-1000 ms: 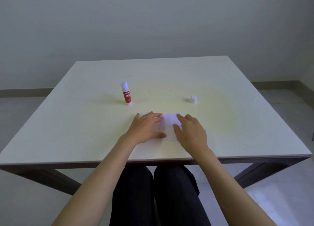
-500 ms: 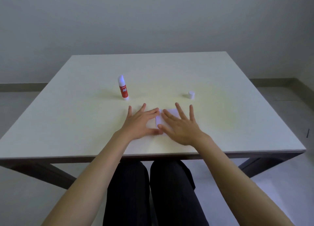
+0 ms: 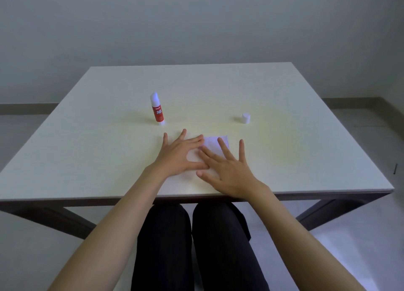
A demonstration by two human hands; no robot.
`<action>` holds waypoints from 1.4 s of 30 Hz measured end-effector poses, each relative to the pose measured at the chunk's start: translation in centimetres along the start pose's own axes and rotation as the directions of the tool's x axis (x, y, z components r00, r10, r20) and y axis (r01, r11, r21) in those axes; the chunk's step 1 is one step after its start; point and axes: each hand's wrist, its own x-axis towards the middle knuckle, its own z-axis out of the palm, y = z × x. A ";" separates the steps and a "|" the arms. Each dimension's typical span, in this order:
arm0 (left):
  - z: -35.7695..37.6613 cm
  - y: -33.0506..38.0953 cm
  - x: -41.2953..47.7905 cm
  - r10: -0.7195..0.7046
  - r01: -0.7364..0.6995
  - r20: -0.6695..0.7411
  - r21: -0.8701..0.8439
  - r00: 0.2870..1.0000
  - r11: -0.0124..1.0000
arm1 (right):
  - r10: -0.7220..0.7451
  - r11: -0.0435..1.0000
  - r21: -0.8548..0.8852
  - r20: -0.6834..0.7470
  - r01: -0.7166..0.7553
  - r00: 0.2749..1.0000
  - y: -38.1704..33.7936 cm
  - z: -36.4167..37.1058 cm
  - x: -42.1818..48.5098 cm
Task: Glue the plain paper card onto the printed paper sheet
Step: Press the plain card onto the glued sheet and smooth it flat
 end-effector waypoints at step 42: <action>0.9 -0.8 -0.1 -0.003 0.005 0.033 -0.052 0.999 0.999 | -0.002 1.000 -0.021 0.050 0.003 0.999 -0.2 -0.3 -2.5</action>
